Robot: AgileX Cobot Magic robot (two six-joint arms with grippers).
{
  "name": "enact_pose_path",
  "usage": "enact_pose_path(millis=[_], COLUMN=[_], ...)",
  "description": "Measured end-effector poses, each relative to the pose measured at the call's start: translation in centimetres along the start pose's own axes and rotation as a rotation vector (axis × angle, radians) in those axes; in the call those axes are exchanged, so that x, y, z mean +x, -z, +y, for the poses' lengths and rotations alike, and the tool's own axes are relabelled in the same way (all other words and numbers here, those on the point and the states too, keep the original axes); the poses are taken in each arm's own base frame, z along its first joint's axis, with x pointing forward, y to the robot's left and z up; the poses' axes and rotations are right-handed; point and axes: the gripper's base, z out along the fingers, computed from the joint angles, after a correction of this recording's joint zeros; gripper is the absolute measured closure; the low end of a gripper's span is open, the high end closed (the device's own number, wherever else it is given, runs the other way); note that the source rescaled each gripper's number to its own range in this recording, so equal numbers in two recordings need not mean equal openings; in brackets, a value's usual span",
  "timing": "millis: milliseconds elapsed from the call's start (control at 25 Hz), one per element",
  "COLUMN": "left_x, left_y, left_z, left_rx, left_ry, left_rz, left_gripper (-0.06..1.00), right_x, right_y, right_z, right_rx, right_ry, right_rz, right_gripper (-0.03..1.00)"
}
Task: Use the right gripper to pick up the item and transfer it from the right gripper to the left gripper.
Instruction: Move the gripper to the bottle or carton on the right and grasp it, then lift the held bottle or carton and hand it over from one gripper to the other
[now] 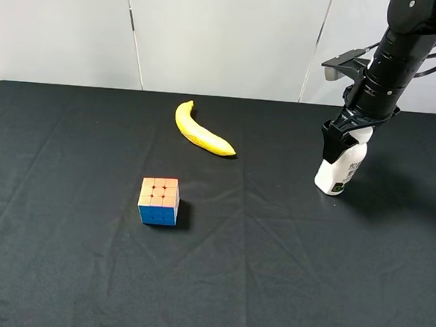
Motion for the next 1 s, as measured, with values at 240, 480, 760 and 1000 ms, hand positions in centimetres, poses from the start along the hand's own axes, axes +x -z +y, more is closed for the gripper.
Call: enact_pose_path(millis=[240,480,760,1000], left_x=[0.00,0.00,0.00,0.00], left_y=[0.00,0.00,0.00,0.00], left_z=[0.00,0.00,0.00,0.00], left_rx=[0.000,0.000,0.000,0.000], left_ry=[0.000,0.000,0.000,0.000], left_rz=[0.000,0.000,0.000,0.000], left_gripper=[-0.06,-0.06,-0.06,-0.06], right_x=[0.13,0.21,0.21,0.29], right_y=[0.00,-0.03,-0.03,0.38], right_z=[-0.09,-0.14,-0.15,-0.12], right_rx=[0.010,0.014,0.015,0.019], right_ry=[0.009,0.021,0.022,0.021], right_rz=[0.015,0.024,0.025,0.020], right_gripper=[0.25,0.91,0.91,0.91])
